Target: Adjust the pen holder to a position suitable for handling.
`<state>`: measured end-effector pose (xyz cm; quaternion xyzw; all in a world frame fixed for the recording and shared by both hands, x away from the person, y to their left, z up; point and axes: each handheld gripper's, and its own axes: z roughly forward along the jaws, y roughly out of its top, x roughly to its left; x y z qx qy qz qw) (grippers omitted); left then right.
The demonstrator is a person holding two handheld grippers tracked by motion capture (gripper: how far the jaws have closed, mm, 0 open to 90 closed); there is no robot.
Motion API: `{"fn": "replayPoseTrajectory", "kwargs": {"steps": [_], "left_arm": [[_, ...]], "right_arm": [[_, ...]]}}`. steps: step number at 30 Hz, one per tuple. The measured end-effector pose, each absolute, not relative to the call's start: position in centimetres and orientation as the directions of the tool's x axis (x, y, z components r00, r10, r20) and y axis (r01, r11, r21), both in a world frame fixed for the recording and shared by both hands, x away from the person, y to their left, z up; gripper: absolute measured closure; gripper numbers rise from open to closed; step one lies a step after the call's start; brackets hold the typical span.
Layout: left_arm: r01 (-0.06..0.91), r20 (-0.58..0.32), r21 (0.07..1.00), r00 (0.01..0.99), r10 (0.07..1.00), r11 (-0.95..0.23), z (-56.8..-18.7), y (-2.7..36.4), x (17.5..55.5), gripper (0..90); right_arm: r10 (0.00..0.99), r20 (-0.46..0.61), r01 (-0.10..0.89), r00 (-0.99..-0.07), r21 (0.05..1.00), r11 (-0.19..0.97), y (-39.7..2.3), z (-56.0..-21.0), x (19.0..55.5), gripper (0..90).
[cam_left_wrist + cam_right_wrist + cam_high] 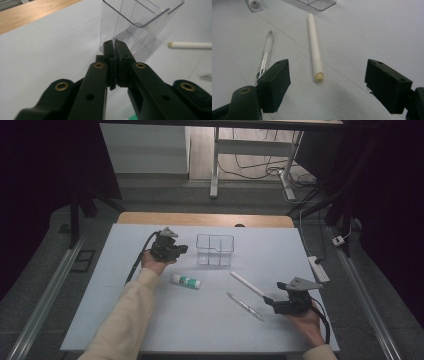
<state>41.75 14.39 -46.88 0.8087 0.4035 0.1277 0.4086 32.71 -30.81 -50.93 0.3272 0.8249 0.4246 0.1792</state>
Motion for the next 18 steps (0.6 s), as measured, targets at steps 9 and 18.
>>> {"fn": "replayPoseTrajectory", "kwargs": {"steps": [9,18], "left_arm": [[0.489,-0.085,0.795,0.677,0.731,-0.36,-46.2,16.0,37.2,53.0],[0.503,-0.088,0.784,0.672,0.736,-0.365,-47.6,18.2,33.4,42.4]], "right_arm": [[0.694,-0.023,0.391,-0.72,0.812,0.433,-30.9,-50.9,32.7,19.7],[0.692,-0.016,0.385,-0.722,0.822,0.42,-30.8,-50.9,32.7,19.9]]}}
